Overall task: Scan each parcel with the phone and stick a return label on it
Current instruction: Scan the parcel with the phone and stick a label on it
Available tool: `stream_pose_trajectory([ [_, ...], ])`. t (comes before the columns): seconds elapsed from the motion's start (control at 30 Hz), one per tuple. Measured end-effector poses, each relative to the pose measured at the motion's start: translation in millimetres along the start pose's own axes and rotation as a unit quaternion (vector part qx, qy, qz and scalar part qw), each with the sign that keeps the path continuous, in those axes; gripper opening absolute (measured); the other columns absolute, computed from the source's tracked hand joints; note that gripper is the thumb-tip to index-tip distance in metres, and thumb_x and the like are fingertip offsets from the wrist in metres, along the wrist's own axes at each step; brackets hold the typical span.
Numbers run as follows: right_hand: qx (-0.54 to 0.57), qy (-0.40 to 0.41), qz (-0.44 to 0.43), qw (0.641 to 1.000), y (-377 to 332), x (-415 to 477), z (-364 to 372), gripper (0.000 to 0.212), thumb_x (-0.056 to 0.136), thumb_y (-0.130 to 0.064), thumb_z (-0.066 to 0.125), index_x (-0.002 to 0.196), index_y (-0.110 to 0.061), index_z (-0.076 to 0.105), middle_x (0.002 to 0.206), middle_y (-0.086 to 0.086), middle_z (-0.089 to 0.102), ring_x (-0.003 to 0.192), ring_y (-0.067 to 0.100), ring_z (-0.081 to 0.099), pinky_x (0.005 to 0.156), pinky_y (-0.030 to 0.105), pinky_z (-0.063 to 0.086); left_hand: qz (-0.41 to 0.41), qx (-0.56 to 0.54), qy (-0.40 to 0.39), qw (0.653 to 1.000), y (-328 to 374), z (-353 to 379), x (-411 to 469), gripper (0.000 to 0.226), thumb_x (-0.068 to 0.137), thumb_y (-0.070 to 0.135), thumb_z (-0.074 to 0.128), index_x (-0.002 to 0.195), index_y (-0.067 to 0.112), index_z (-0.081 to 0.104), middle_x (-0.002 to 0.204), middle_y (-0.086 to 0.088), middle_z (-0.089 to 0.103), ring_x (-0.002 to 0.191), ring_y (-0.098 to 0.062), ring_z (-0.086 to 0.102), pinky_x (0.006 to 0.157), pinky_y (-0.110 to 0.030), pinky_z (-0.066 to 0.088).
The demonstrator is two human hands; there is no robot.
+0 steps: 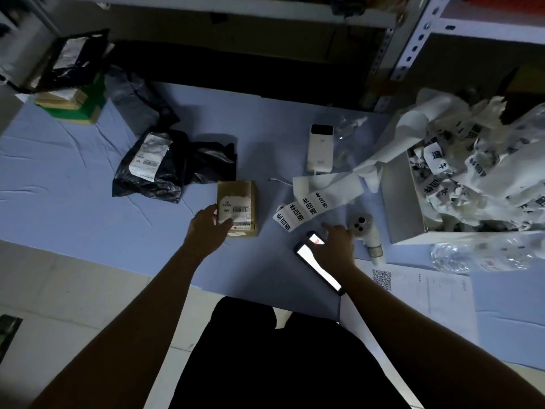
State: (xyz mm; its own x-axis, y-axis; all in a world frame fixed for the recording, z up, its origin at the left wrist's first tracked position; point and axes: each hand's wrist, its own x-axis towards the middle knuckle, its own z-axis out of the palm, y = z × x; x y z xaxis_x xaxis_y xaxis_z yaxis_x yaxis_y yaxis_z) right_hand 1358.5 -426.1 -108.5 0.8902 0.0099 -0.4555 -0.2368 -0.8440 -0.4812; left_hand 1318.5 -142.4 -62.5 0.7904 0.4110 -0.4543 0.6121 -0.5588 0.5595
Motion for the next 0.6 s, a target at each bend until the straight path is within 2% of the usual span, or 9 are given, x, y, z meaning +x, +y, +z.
stream_pose_trajectory([
  [0.07, 0.206, 0.020, 0.101, 0.973, -21.8, 13.4, -9.7, 0.041, 0.089, -0.049, 0.066, 0.102, -0.010, 0.072, 0.102, 0.013, 0.073, 0.075, 0.019, 0.064, 0.068, 0.039, 0.059, 0.030, 0.050, 0.060, 0.997, 12.3, -2.9, 1.1, 0.056, 0.094, 0.027, 0.066, 0.144, 0.009, 0.049, 0.132, -0.020, 0.056, 0.122, -0.035, 0.054, 0.100, -0.043, 0.045],
  [0.1, 0.297, 0.022, 0.159, 0.941, -32.3, 20.9, -15.4, 0.037, 0.092, -0.042, 0.064, 0.101, -0.007, 0.071, 0.104, 0.015, 0.073, 0.063, 0.016, 0.059, 0.058, 0.034, 0.056, 0.055, 0.059, 0.086, 0.993, 18.6, -4.3, 2.1, 0.055, 0.093, 0.024, 0.067, 0.143, 0.008, 0.050, 0.131, -0.022, 0.055, 0.123, -0.036, 0.052, 0.100, -0.043, 0.044],
  [0.17, 0.403, 0.004, 0.233, 0.885, -47.3, 33.2, -26.1, 0.039, 0.094, -0.030, 0.065, 0.119, 0.000, 0.064, 0.120, 0.019, 0.068, 0.064, 0.017, 0.053, 0.058, 0.030, 0.049, 0.106, 0.049, 0.106, 0.987, 31.4, -6.2, 5.9, 0.050, 0.090, 0.017, 0.069, 0.137, 0.007, 0.055, 0.129, -0.020, 0.055, 0.123, -0.036, 0.050, 0.100, -0.042, 0.043],
  [0.23, 0.432, 0.015, 0.246, 0.868, -60.9, 37.6, -29.3, 0.034, 0.092, -0.018, 0.068, 0.120, 0.000, 0.064, 0.124, 0.020, 0.065, 0.079, 0.025, 0.062, 0.073, 0.035, 0.053, 0.146, 0.026, 0.073, 0.986, 39.6, -6.5, 11.2, 0.045, 0.089, 0.014, 0.070, 0.132, 0.008, 0.059, 0.130, -0.017, 0.057, 0.124, -0.033, 0.051, 0.103, -0.036, 0.039],
  [0.3, 0.446, 0.053, 0.219, 0.866, -79.5, 34.9, -27.3, 0.006, 0.089, -0.008, 0.071, 0.095, -0.007, 0.072, 0.111, 0.019, 0.071, 0.085, 0.026, 0.068, 0.076, 0.034, 0.059, 0.199, 0.019, 0.031, 0.979, 44.2, -6.6, 16.7, 0.038, 0.091, 0.012, 0.069, 0.128, 0.007, 0.062, 0.128, -0.015, 0.059, 0.121, -0.032, 0.054, 0.099, -0.026, 0.035],
  [0.33, 0.450, 0.065, 0.194, 0.869, -89.8, 31.6, -25.8, 0.004, 0.088, -0.005, 0.072, 0.085, -0.008, 0.071, 0.101, 0.016, 0.073, 0.080, 0.023, 0.069, 0.070, 0.031, 0.059, 0.239, 0.019, 0.019, 0.971, 47.4, -6.8, 19.3, 0.035, 0.092, 0.009, 0.068, 0.126, 0.005, 0.064, 0.125, -0.016, 0.060, 0.118, -0.032, 0.056, 0.097, -0.020, 0.033],
  [0.4, 0.405, 0.075, 0.099, 0.906, -105.0, 22.2, -22.0, 0.011, 0.088, -0.008, 0.072, 0.078, -0.005, 0.069, 0.077, 0.007, 0.070, 0.068, 0.014, 0.065, 0.057, 0.024, 0.052, 0.328, 0.015, 0.000, 0.944, 56.6, -6.8, 24.7, 0.032, 0.093, 0.002, 0.065, 0.124, 0.002, 0.065, 0.125, -0.017, 0.061, 0.116, -0.033, 0.059, 0.098, -0.017, 0.032],
  [0.5, 0.266, 0.068, -0.075, 0.959, -119.1, 3.2, -17.9, 0.024, 0.094, -0.019, 0.069, 0.072, -0.009, 0.068, 0.062, -0.004, 0.061, 0.059, 0.008, 0.055, 0.059, 0.023, 0.042, 0.426, 0.011, -0.035, 0.904, 67.6, -3.7, 28.1, 0.033, 0.097, 0.008, 0.059, 0.129, 0.004, 0.065, 0.134, -0.013, 0.061, 0.126, -0.030, 0.055, 0.110, -0.035, 0.040],
  [0.6, 0.235, 0.051, -0.132, 0.962, -125.8, -13.9, -16.3, 0.022, 0.100, -0.024, 0.063, 0.084, -0.012, 0.073, 0.077, -0.001, 0.072, 0.075, 0.014, 0.067, 0.072, 0.025, 0.049, 0.472, 0.004, -0.043, 0.881, 62.0, -1.1, 29.9, 0.030, 0.097, 0.014, 0.060, 0.125, 0.007, 0.069, 0.126, -0.009, 0.068, 0.117, -0.026, 0.062, 0.104, -0.044, 0.047],
])
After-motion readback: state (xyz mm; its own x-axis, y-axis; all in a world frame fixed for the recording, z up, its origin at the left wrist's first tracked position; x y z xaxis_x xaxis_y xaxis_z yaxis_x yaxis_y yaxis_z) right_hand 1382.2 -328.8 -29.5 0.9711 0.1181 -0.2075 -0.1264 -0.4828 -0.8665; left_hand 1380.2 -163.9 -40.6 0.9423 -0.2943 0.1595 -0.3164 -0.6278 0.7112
